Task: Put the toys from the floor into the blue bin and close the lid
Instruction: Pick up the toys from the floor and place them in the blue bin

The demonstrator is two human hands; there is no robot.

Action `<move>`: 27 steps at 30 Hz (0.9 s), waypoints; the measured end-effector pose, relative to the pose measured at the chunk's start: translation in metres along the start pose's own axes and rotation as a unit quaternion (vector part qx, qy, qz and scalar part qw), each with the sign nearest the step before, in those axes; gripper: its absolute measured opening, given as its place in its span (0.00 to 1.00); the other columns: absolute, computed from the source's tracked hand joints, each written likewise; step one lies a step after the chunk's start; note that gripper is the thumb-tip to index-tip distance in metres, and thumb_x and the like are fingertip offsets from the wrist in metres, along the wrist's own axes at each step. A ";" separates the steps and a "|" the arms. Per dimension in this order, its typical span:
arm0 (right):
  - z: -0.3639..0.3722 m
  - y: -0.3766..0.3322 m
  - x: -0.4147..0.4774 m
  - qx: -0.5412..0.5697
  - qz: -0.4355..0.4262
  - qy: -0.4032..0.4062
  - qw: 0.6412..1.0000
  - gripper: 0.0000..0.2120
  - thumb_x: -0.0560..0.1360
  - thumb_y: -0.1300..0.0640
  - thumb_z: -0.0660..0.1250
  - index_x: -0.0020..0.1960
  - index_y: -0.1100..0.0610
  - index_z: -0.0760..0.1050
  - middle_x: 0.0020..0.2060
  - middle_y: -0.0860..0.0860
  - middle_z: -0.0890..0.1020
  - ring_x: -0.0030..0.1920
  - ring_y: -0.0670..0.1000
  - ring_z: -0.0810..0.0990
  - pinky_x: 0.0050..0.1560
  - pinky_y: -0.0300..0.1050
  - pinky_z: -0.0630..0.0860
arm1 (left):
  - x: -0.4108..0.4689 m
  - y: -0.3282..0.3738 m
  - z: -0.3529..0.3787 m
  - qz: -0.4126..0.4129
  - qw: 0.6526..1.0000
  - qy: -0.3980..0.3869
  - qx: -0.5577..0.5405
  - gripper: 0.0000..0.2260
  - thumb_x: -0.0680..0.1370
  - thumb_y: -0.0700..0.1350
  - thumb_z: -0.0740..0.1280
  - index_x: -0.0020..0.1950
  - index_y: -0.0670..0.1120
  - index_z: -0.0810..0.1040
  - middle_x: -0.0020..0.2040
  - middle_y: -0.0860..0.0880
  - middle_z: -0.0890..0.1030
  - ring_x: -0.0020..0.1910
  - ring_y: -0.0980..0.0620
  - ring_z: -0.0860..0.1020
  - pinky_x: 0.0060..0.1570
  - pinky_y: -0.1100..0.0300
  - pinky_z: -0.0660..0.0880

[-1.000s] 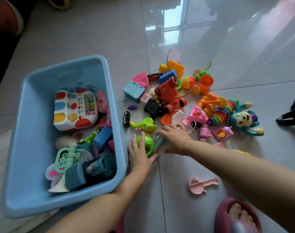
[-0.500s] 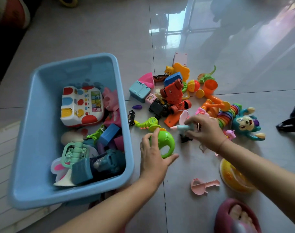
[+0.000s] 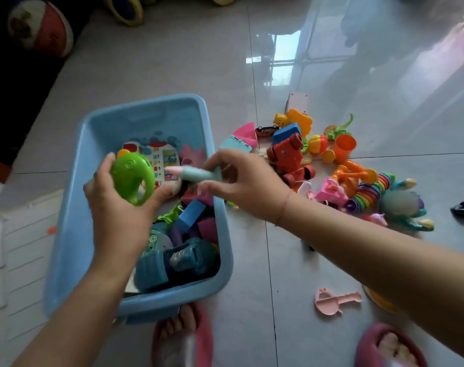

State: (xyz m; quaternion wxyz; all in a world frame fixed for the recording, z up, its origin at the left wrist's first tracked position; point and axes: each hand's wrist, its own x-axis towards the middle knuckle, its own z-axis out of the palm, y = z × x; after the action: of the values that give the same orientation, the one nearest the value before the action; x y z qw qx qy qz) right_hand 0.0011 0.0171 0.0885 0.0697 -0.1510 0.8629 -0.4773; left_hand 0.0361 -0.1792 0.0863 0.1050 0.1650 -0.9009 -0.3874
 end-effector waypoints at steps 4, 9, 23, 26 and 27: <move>-0.012 0.021 0.004 -0.044 0.015 -0.017 0.999 0.21 0.71 0.47 0.70 0.61 0.52 0.74 0.54 0.46 0.77 0.54 0.44 0.75 0.58 0.40 0.74 | -0.001 -0.002 0.008 0.013 0.996 -0.050 0.078 0.50 0.61 0.67 0.67 0.77 0.52 0.51 0.75 0.45 0.56 0.74 0.47 0.55 0.72 0.47 0.57; -0.062 0.111 -0.044 -0.102 0.178 0.068 0.976 0.24 0.70 0.48 0.72 0.63 0.51 0.73 0.59 0.51 0.75 0.58 0.48 0.74 0.62 0.44 0.72 | -0.043 0.052 0.051 0.131 0.978 -0.163 0.004 0.44 0.64 0.67 0.64 0.76 0.52 0.57 0.75 0.50 0.55 0.74 0.53 0.53 0.71 0.60 0.51; -0.017 0.214 -0.130 -0.233 0.225 -0.072 0.943 0.35 0.68 0.47 0.73 0.71 0.46 0.62 0.65 0.51 0.67 0.62 0.55 0.72 0.57 0.49 0.74 | -0.082 0.030 0.241 -0.090 0.938 -0.266 0.205 0.42 0.70 0.61 0.69 0.77 0.50 0.51 0.78 0.44 0.49 0.76 0.42 0.48 0.73 0.49 0.47; -0.018 0.221 -0.125 -0.232 0.215 -0.087 0.945 0.34 0.68 0.48 0.73 0.70 0.47 0.62 0.63 0.52 0.67 0.60 0.55 0.72 0.55 0.49 0.74 | -0.069 0.023 0.253 -0.124 0.939 -0.238 0.217 0.43 0.70 0.60 0.70 0.77 0.50 0.49 0.78 0.44 0.49 0.76 0.42 0.48 0.73 0.48 0.47; -0.019 0.222 -0.124 -0.233 0.210 -0.089 0.945 0.33 0.68 0.48 0.72 0.70 0.47 0.63 0.62 0.52 0.67 0.59 0.55 0.73 0.54 0.49 0.74 | -0.066 0.020 0.255 -0.117 0.937 -0.232 0.232 0.43 0.70 0.60 0.70 0.77 0.50 0.49 0.78 0.44 0.49 0.76 0.43 0.48 0.73 0.48 0.46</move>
State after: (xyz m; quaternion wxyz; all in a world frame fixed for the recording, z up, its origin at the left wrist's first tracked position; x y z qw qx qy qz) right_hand 0.0703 0.1836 -0.0923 0.2077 -0.0209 0.9525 -0.2217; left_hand 0.0115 0.0280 -0.0760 -0.1948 0.1948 -0.9393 -0.2045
